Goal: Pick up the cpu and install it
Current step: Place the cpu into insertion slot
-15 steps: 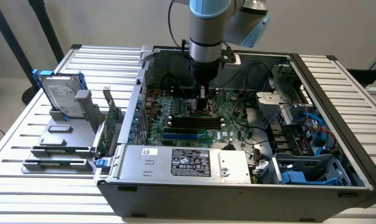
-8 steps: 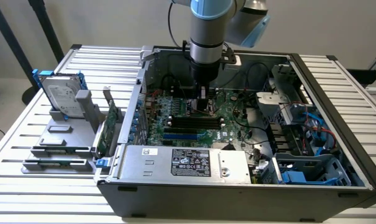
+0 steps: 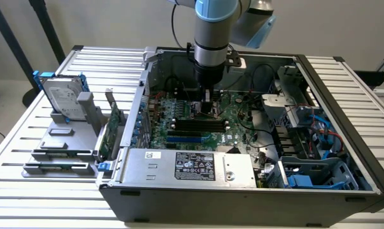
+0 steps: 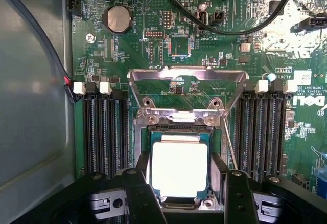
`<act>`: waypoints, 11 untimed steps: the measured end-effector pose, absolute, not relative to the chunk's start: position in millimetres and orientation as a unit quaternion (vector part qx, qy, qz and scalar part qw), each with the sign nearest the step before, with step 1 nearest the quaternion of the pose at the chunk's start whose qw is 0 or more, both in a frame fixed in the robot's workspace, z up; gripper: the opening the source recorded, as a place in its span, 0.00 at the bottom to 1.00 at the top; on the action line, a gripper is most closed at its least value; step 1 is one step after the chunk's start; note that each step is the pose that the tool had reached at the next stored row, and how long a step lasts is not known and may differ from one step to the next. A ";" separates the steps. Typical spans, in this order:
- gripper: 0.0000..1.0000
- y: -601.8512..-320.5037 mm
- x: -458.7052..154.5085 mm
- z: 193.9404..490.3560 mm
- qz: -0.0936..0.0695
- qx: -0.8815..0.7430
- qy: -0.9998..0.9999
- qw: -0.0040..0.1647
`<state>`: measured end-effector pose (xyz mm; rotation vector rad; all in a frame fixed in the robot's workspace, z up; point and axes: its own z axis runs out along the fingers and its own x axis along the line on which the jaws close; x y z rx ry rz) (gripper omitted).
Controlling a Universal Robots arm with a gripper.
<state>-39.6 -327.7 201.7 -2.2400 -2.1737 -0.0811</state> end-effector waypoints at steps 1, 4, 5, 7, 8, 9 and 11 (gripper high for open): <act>0.55 -327.8 -39.6 201.4 -0.026 -0.717 -0.696 0.010; 0.55 -327.7 -39.1 200.7 -0.025 -0.717 -0.696 0.011; 0.55 -327.6 -38.9 200.6 -0.025 -0.717 -0.696 0.011; 0.55 -327.4 -38.5 200.3 -0.025 -0.717 -0.696 0.011; 0.55 -327.3 -38.3 200.2 -0.024 -0.717 -0.696 0.011; 0.55 -327.2 -38.2 200.1 -0.024 -0.717 -0.696 0.011; 0.55 -326.8 -38.1 199.1 -0.024 -0.716 -0.697 0.011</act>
